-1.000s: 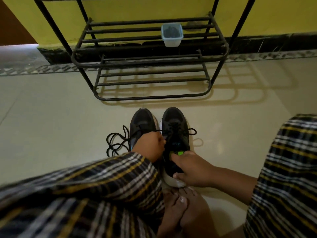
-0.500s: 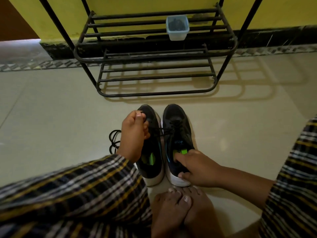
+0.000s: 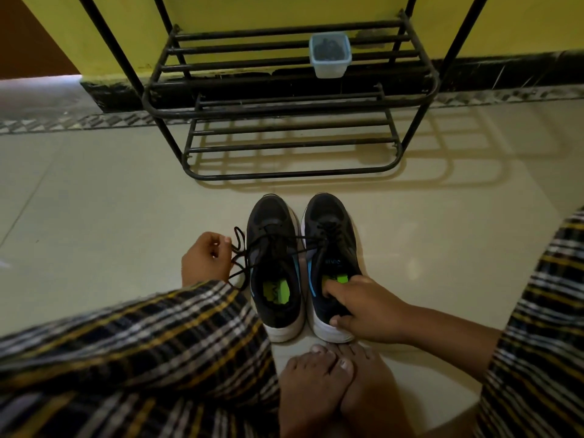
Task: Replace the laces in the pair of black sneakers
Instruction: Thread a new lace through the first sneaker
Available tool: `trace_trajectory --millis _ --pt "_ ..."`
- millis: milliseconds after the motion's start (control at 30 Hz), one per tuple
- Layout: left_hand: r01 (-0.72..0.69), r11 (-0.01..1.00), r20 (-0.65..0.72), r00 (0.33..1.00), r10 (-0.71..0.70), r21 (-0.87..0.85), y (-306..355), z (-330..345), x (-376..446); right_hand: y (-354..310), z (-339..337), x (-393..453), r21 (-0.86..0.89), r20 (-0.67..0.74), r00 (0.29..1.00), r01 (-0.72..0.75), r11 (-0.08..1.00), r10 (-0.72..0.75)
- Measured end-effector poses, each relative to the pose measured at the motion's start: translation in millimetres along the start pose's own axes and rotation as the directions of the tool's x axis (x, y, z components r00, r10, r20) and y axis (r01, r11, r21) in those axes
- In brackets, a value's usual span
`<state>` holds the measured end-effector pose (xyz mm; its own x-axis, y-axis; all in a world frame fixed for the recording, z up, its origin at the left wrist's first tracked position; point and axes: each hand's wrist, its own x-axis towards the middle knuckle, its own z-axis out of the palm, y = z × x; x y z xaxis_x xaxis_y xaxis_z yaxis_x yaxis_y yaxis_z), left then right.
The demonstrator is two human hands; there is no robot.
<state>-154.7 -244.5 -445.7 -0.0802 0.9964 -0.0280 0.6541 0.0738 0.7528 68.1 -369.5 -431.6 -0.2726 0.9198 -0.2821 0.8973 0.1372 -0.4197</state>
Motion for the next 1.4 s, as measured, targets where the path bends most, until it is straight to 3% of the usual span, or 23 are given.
trace_trajectory --millis 167,300,500,667,867,1000,1133,1267,1400 --pt "-0.121 0.966 0.283 0.958 0.052 0.230 -19 8 -5 0 1 0 -0.001 0.002 1.000 -0.008 1.000 0.008" --pt "-0.173 0.955 0.351 0.933 0.080 0.242 -13 14 -3 0 2 1 -0.002 0.005 1.000 -0.006 1.000 0.006" --pt "-0.047 0.977 0.285 0.958 -0.015 0.210 -12 19 -2 1 -1 1 -0.017 0.042 0.999 0.016 1.000 -0.015" --pt "-0.024 0.987 0.258 0.966 -0.019 0.161 -18 19 0 1 -3 1 -0.019 0.053 0.998 0.025 0.999 -0.024" --pt "0.039 0.989 -0.021 0.999 -0.043 -0.144 9 12 -3 0 -5 -1 -0.016 0.050 0.997 0.053 0.998 -0.052" --pt "-0.031 0.932 -0.031 0.999 0.021 -0.362 46 2 -6 1 -5 -4 0.022 0.017 0.998 0.063 0.998 -0.063" --pt "-0.077 0.879 0.095 0.986 0.137 -0.471 73 -1 -17 4 -5 -4 0.265 -0.109 0.994 0.041 0.963 -0.013" --pt "0.115 0.801 0.371 0.918 0.140 -0.588 90 1 -26 3 -21 8 0.517 -0.220 0.964 -0.012 0.856 0.147" --pt "0.152 0.814 0.499 0.846 0.186 -0.561 96 0 -32 0 -36 19 0.680 -0.262 0.943 0.032 0.732 0.203"
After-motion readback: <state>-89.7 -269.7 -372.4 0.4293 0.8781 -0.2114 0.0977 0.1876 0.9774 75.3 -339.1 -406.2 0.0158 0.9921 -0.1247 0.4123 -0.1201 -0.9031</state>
